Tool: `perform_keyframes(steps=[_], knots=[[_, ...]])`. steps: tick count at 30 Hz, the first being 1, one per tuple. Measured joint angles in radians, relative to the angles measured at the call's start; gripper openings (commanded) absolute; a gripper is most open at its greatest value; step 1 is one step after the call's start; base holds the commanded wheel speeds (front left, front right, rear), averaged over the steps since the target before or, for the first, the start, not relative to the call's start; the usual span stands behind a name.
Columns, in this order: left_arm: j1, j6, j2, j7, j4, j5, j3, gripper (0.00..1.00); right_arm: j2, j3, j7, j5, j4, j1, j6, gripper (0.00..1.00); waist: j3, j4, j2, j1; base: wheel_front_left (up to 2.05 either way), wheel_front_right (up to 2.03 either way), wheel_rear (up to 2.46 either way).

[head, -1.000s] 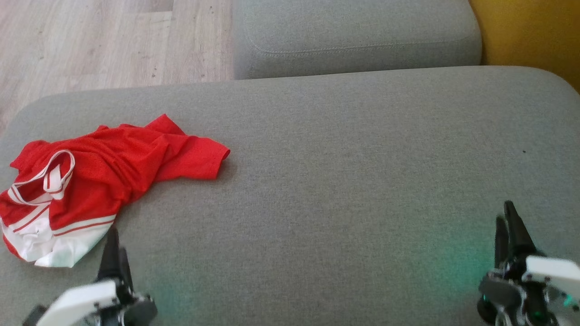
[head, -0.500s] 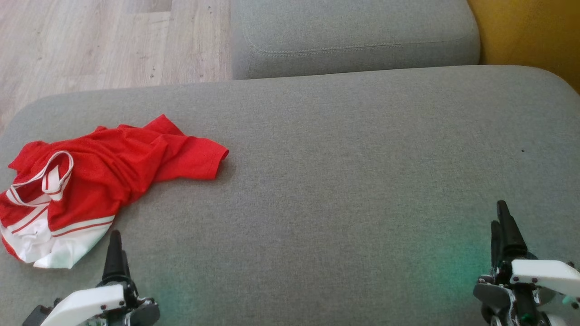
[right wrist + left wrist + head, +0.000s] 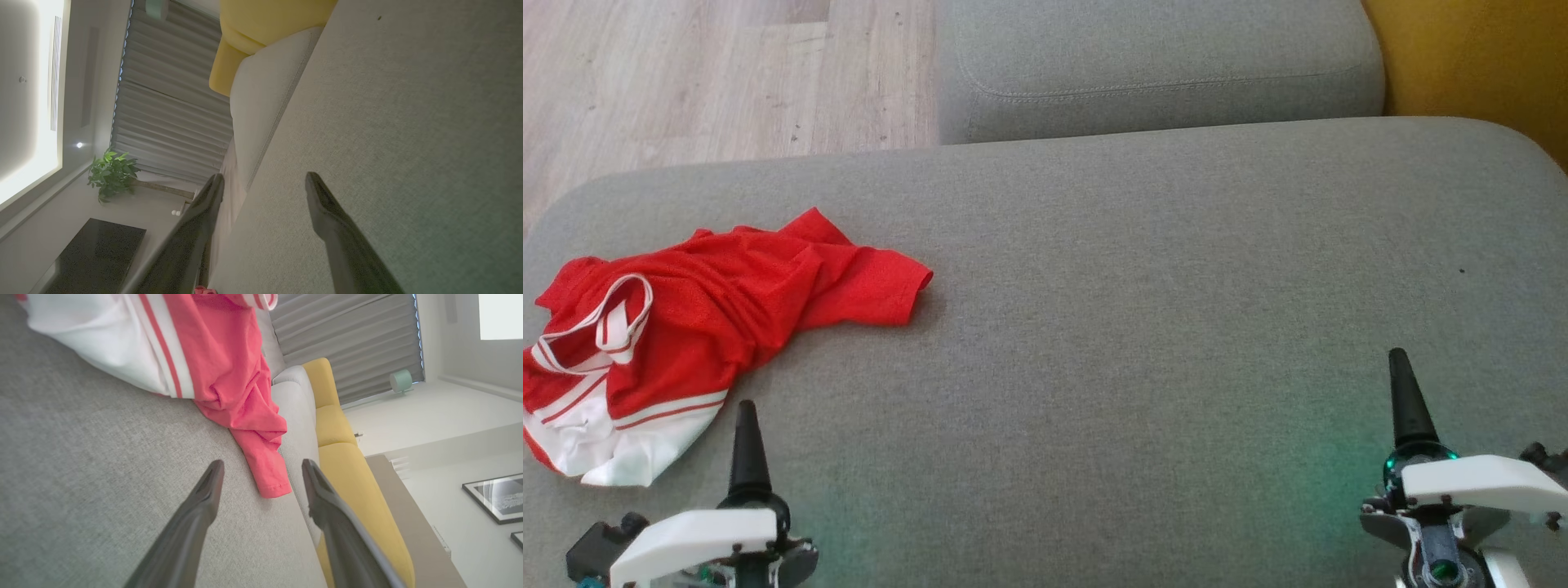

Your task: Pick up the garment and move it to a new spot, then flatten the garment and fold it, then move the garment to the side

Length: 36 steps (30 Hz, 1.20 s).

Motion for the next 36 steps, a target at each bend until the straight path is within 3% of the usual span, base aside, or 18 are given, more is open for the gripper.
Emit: perform_keyframes(steps=[36], knots=[[0.040,0.000,0.058,-0.103,-0.015,0.462,-0.067,1.00,0.000,0.096,-0.104,-0.521,-0.024,0.000,0.000,1.00,-0.007,-0.013,0.0000,-0.0001,0.00,0.00,0.00]])
